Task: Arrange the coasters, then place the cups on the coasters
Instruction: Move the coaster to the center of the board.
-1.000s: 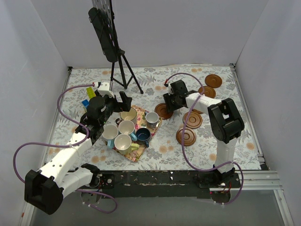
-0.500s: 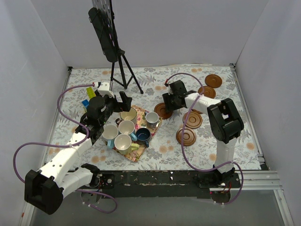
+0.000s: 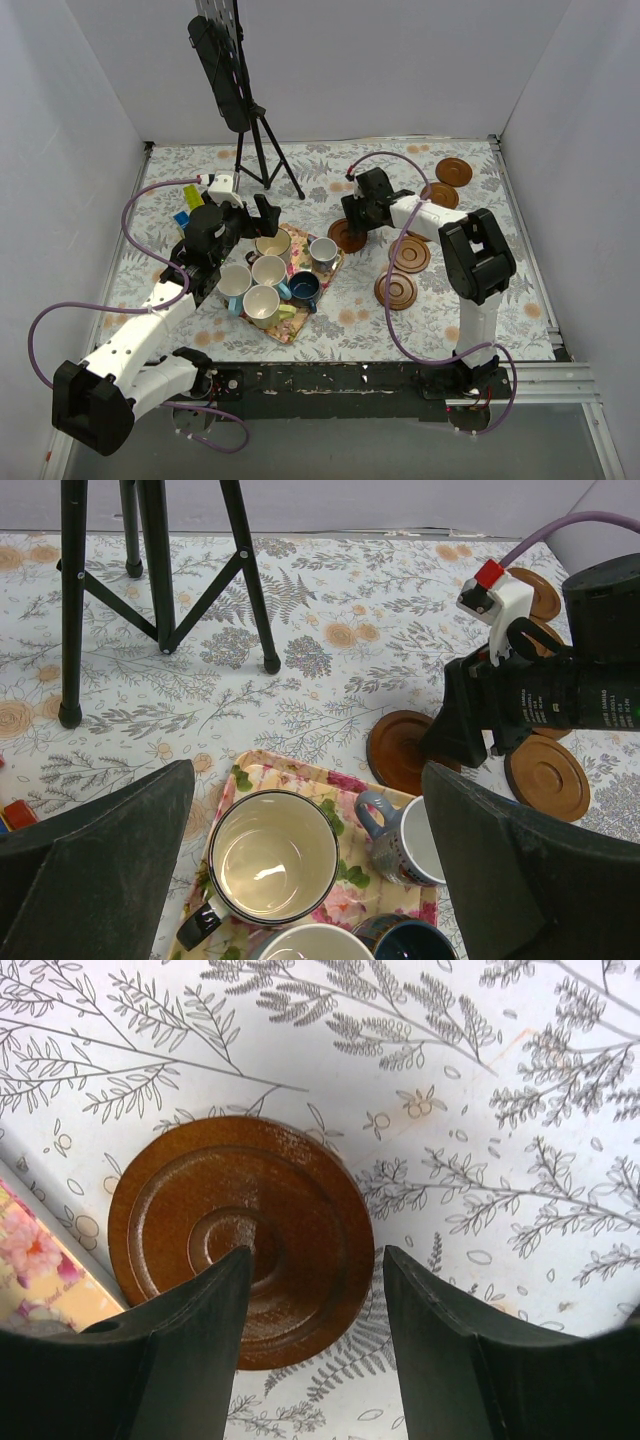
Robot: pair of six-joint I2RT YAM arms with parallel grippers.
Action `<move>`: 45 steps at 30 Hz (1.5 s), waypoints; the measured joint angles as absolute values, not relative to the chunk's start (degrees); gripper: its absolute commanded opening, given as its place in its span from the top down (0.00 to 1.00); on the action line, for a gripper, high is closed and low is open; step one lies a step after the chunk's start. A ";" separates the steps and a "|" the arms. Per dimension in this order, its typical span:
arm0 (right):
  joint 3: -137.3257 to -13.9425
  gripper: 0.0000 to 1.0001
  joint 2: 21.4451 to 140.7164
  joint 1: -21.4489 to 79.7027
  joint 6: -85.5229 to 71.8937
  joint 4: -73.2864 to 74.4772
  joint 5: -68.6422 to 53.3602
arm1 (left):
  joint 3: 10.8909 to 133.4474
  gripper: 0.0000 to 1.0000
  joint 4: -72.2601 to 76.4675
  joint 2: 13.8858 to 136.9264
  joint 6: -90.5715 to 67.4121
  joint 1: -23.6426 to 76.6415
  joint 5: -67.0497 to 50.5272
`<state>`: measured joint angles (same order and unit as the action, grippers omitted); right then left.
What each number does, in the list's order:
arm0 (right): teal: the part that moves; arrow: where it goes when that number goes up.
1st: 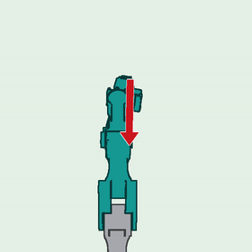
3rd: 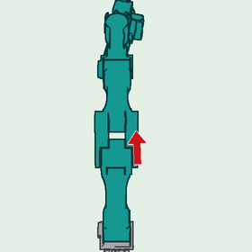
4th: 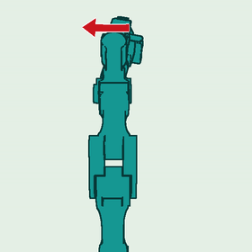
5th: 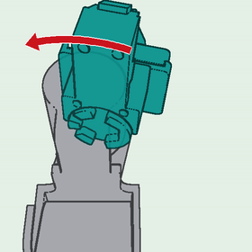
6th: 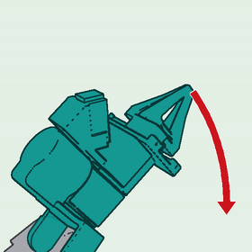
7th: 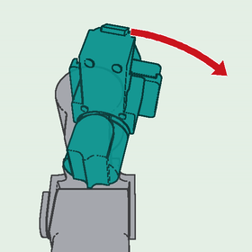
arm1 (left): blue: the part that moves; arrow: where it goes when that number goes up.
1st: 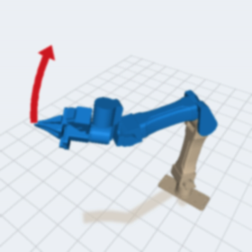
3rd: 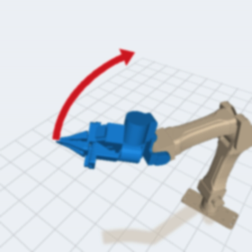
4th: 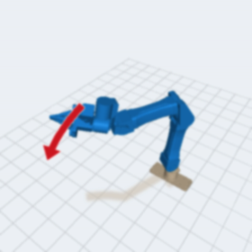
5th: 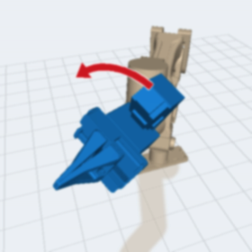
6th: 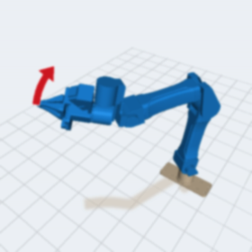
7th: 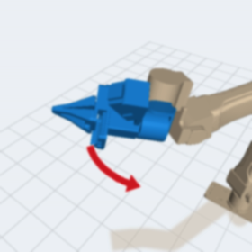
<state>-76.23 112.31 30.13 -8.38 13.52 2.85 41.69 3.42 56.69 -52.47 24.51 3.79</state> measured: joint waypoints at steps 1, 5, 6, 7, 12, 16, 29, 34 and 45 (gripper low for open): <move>-76.62 0.37 112.62 30.13 -7.90 13.41 2.98 | 41.69 0.02 3.42 56.69 -52.47 24.51 3.79; -77.32 0.37 114.24 30.13 -6.07 13.06 2.81 | 41.69 0.02 3.42 56.69 -52.47 24.51 3.79; -77.32 0.37 114.56 30.15 -5.87 13.06 2.70 | 41.69 0.02 3.42 56.69 -52.47 24.51 3.77; -77.38 0.37 114.72 30.15 -5.48 12.64 2.33 | 41.69 0.02 3.44 56.69 -52.47 24.51 3.77; -77.36 0.43 114.76 30.20 -4.43 12.27 2.81 | 41.69 0.02 3.42 56.69 -52.49 24.51 3.73; -77.36 0.48 114.74 30.59 -5.32 12.27 6.20 | 41.69 0.02 3.42 56.69 -52.47 24.51 3.73; -69.41 0.54 109.56 29.93 -6.72 8.56 11.05 | 41.69 0.02 3.42 56.69 -52.47 24.51 3.77; -66.37 0.54 107.39 29.58 -6.83 7.73 11.35 | 41.69 0.02 3.42 56.69 -52.47 24.51 3.77; -60.01 0.54 102.26 30.02 -8.49 7.44 11.53 | 41.69 0.02 3.42 56.69 -52.47 24.51 3.77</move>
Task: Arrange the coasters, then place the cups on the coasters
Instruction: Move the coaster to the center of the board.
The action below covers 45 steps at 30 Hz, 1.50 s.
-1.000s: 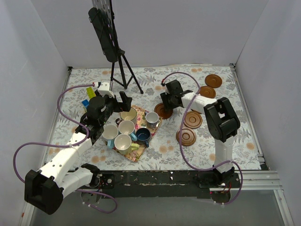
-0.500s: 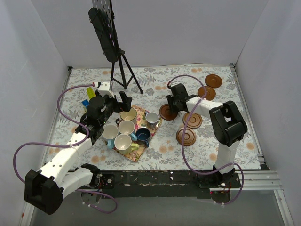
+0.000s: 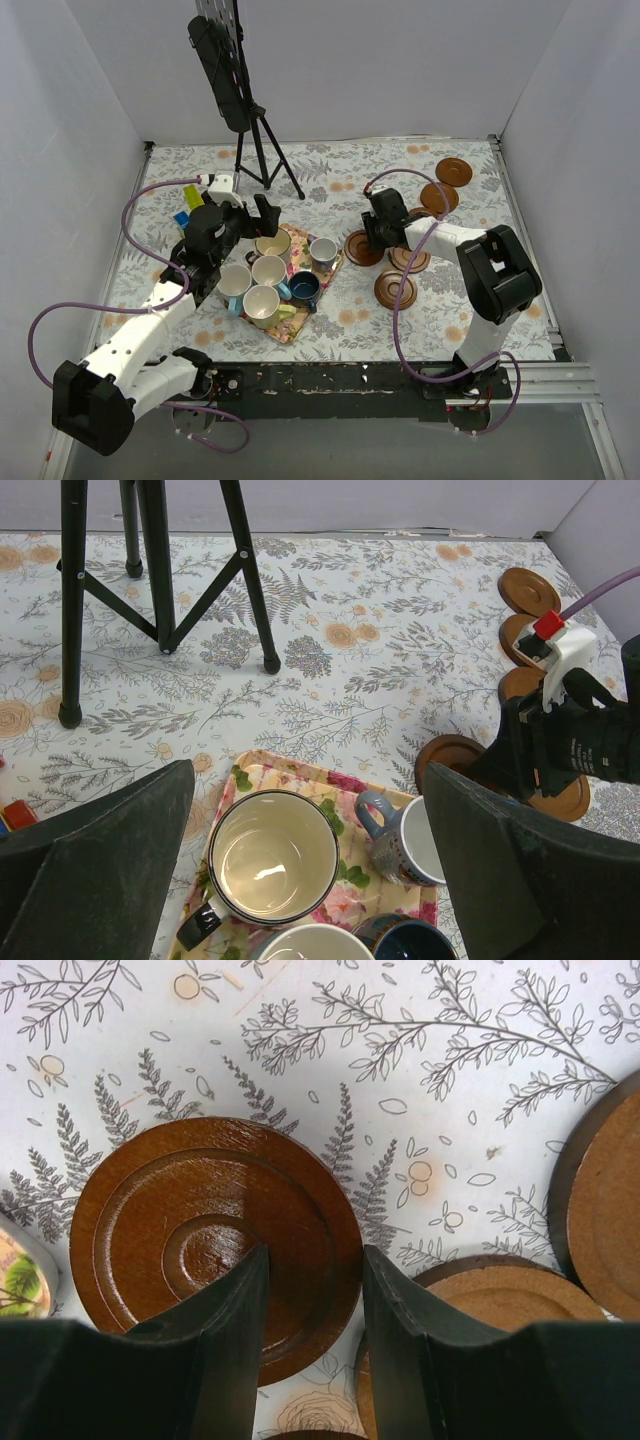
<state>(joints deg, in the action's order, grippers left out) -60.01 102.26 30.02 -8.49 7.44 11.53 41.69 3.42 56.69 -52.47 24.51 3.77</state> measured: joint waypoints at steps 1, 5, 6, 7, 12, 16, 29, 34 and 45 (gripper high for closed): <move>-59.68 0.55 102.00 30.22 -8.73 7.44 11.53 | 41.69 0.02 3.42 56.69 -52.47 24.51 3.77; -58.65 0.55 101.12 31.68 -9.34 7.46 11.75 | 41.69 0.02 3.42 56.69 -52.47 24.51 3.79; -58.59 0.55 101.06 32.08 -9.47 7.49 12.32 | 41.69 0.02 3.42 56.69 -52.47 24.51 3.79; -58.59 0.55 101.03 32.27 -9.61 7.51 12.67 | 41.69 0.02 3.42 56.69 -52.47 24.51 3.79; -58.61 0.55 101.06 32.77 -10.41 7.62 13.65 | 41.69 0.02 3.42 56.69 -52.47 24.51 3.79; -58.85 0.55 101.25 33.65 -10.85 7.92 15.18 | 41.69 0.02 3.42 56.69 -52.47 24.51 3.84; -60.71 0.56 103.00 40.12 -13.61 7.99 16.10 | 41.69 0.02 3.42 56.69 -52.47 24.51 3.84; -60.71 0.56 102.96 40.38 -14.48 8.16 16.64 | 41.69 0.02 3.42 56.69 -52.47 24.51 3.81; -57.76 0.56 100.07 43.70 -16.78 9.41 17.08 | 41.69 0.02 3.42 56.69 -52.47 24.51 3.81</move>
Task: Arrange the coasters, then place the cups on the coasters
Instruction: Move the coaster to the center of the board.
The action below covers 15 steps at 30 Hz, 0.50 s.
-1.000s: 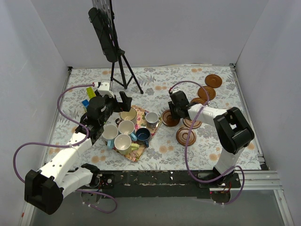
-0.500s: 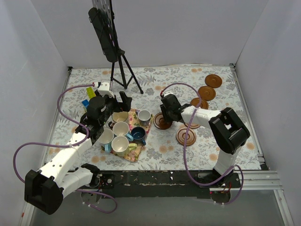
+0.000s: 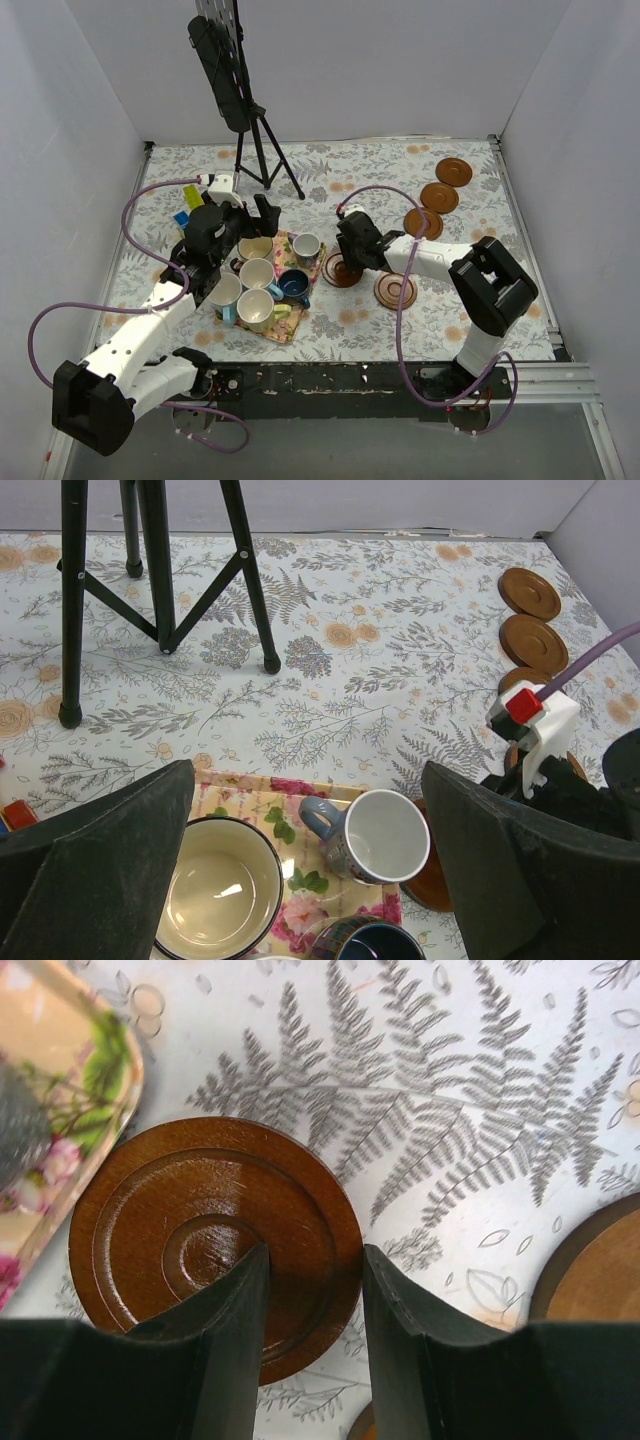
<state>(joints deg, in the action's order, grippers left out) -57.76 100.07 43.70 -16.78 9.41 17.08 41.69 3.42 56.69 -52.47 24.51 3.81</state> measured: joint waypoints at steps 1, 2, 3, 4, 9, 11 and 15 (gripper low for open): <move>-57.21 0.56 99.63 44.31 -16.99 9.45 17.10 | 41.69 0.02 3.42 56.69 -52.47 24.51 3.79; -56.73 0.56 99.18 44.80 -17.19 9.50 17.08 | 41.69 0.02 3.42 56.69 -52.47 24.51 3.81; -56.12 0.57 98.63 45.32 -17.52 9.54 17.06 | 41.69 0.02 3.42 56.69 -52.47 24.51 3.79; -55.44 0.56 98.00 45.93 -17.87 9.61 17.04 | 41.69 0.02 3.42 56.69 -52.49 24.51 3.79; -52.36 0.56 94.67 48.45 -19.25 11.29 16.82 | 41.69 0.02 3.42 56.66 -52.49 24.51 3.79; -50.78 0.56 92.75 49.23 -19.62 12.56 16.60 | 41.69 0.02 3.42 56.66 -52.49 24.51 3.79; -48.99 0.56 89.91 50.24 -20.23 16.12 16.10 | 41.69 0.02 3.42 56.66 -52.49 24.51 3.79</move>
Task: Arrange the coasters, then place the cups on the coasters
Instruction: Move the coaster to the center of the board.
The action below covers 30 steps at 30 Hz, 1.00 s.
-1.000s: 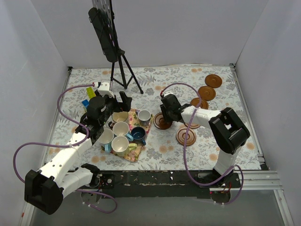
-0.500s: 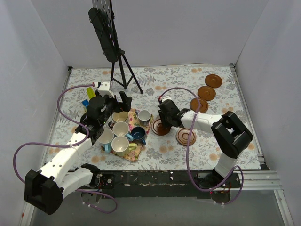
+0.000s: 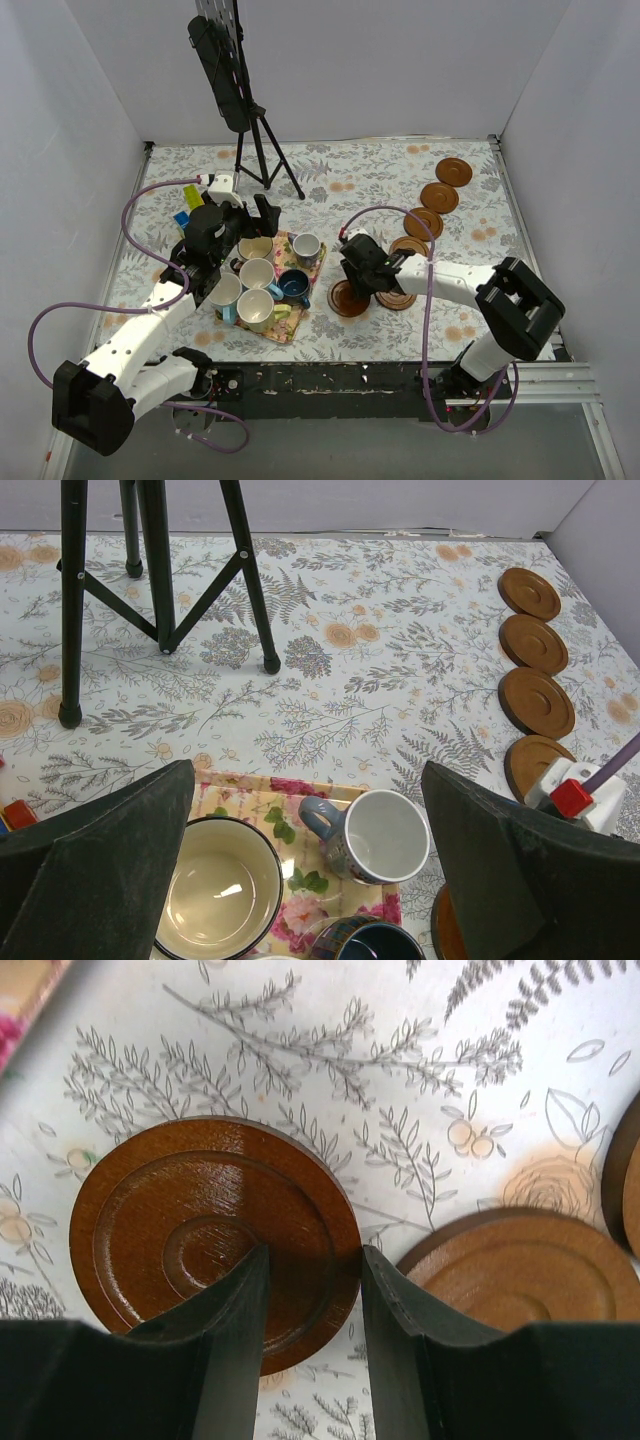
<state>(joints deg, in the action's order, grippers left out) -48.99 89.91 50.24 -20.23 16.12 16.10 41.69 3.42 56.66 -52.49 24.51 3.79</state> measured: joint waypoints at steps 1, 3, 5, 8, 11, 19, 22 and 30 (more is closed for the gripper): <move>-48.69 0.56 89.27 50.46 -20.27 17.08 15.94 | 41.69 0.02 3.42 56.66 -52.49 24.51 3.79; -48.07 0.55 88.18 50.92 -20.27 18.41 15.75 | 41.69 0.02 3.42 56.66 -52.49 24.51 3.79; -47.81 0.53 87.37 51.42 -20.21 19.81 15.64 | 41.69 0.02 3.42 56.66 -52.49 24.51 3.79; -47.81 0.49 86.67 52.16 -19.97 21.21 15.31 | 41.69 0.02 3.42 56.66 -52.47 24.51 3.79; -47.86 0.43 86.06 52.84 -19.59 22.39 14.87 | 41.69 0.02 3.42 56.66 -52.49 24.51 3.81; -50.94 0.39 85.78 56.90 -19.22 23.29 15.35 | 41.69 0.02 3.42 56.66 -52.47 24.51 3.84; -50.92 0.39 85.71 58.72 -19.29 21.91 15.51 | 41.69 0.02 3.42 56.66 -52.47 24.51 3.84; -49.78 0.39 85.93 61.80 -20.86 16.16 15.29 | 41.69 0.02 3.42 56.66 -52.47 24.51 3.86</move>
